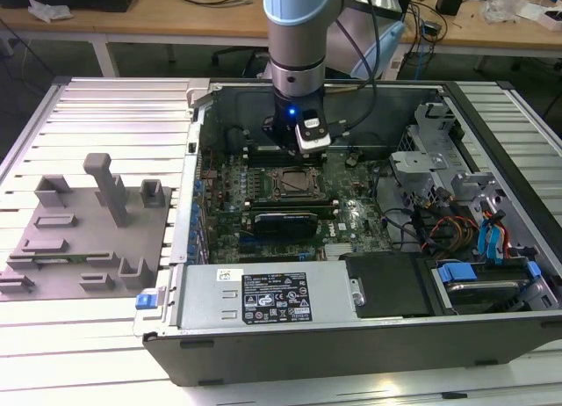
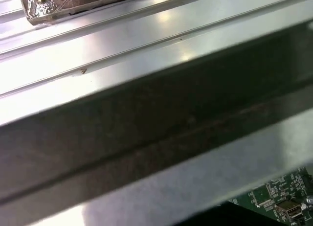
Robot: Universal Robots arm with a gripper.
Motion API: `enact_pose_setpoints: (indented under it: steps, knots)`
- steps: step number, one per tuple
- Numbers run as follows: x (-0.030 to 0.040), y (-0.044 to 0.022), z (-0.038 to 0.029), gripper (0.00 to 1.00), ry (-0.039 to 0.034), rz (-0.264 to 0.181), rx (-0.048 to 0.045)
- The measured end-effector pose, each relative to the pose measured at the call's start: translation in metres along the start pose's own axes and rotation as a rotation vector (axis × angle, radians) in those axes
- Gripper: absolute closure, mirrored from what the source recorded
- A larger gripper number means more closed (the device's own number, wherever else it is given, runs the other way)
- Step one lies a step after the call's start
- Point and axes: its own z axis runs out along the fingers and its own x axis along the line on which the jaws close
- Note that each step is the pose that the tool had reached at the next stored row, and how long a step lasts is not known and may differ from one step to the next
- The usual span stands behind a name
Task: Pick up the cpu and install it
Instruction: 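Install the first cpu locking lever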
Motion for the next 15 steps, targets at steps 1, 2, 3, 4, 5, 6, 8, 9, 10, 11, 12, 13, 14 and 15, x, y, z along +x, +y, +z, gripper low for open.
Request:
enact_pose_setpoints:
  steps: [1, 2, 3, 4, 5, 6, 8, 9, 10, 11, 12, 13, 14, 15]
  knots:
    - [0.0006, 0.0002, 0.0, 0.89, -0.0007, 0.004, 0.0002]
    - [0.0012, 0.0005, -0.0001, 0.89, -0.0014, 0.007, 0.0004]
    - [0.0017, 0.0009, 0.0, 0.89, -0.0021, 0.01, 0.0004]
    - [0.0035, 0.0021, 0.0019, 0.89, -0.0085, 0.028, 0.0005]
    - [0.0036, 0.0013, 0.0043, 0.89, -0.0118, 0.027, 0.0049]
    - [0.0035, 0.0013, 0.0043, 0.89, -0.0119, 0.027, 0.005]
    - [0.0035, 0.0012, 0.0044, 0.89, -0.012, 0.027, 0.005]
    - [0.0035, 0.0012, 0.0044, 0.89, -0.012, 0.027, 0.005]
    - [0.0035, 0.0012, 0.0043, 0.89, -0.012, 0.027, 0.005]
    - [0.0035, 0.0012, 0.0039, 0.89, -0.012, 0.027, 0.0051]
    - [0.0033, 0.0015, 0.0022, 0.89, -0.0122, 0.027, 0.0049]
    - [0.0032, 0.0017, 0.0008, 0.89, -0.012, 0.027, 0.0049]
    - [0.0031, 0.0017, 0.0, 0.89, -0.012, 0.027, 0.0049]
    - [0.0039, 0.0016, -0.0006, 0.89, -0.0167, 0.027, 0.003]
